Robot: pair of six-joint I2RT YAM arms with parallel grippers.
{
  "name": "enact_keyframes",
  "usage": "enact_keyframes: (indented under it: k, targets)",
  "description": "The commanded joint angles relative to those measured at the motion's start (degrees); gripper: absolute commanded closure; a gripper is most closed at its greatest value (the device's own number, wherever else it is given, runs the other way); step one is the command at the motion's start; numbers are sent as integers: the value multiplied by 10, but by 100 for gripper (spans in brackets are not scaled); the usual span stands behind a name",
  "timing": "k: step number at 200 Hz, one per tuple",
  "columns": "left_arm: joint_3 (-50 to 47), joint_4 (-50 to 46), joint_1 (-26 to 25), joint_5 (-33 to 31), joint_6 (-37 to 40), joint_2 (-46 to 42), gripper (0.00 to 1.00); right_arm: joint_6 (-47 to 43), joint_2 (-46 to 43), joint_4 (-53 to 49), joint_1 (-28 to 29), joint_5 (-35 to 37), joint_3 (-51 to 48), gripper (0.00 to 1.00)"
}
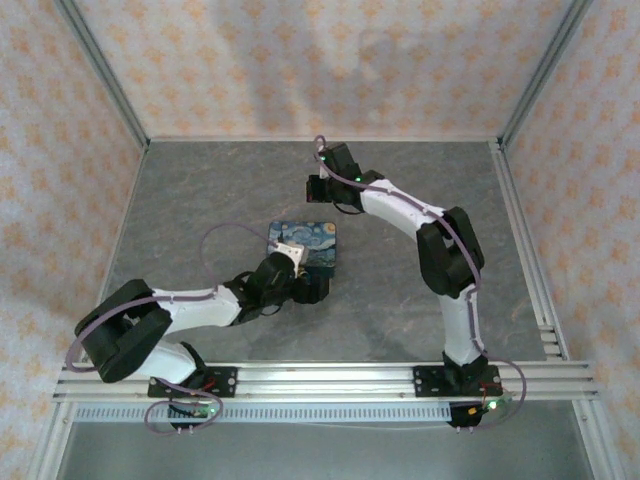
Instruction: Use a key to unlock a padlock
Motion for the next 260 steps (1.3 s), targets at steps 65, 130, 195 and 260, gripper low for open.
enact_keyframes:
  k: [65, 130, 195, 260]
  targets:
    - [-24, 122, -5, -37, 100, 56, 12, -18, 32, 0, 6, -2, 33, 100]
    - [-17, 183, -4, 12, 127, 78, 31, -19, 39, -4, 7, 1, 31, 100]
    - [-13, 174, 21, 46, 119, 56, 38, -17, 32, 1, 7, 8, 20, 100]
    - [-2, 176, 28, 24, 85, 89, 33, -12, 27, 8, 7, 5, 12, 100]
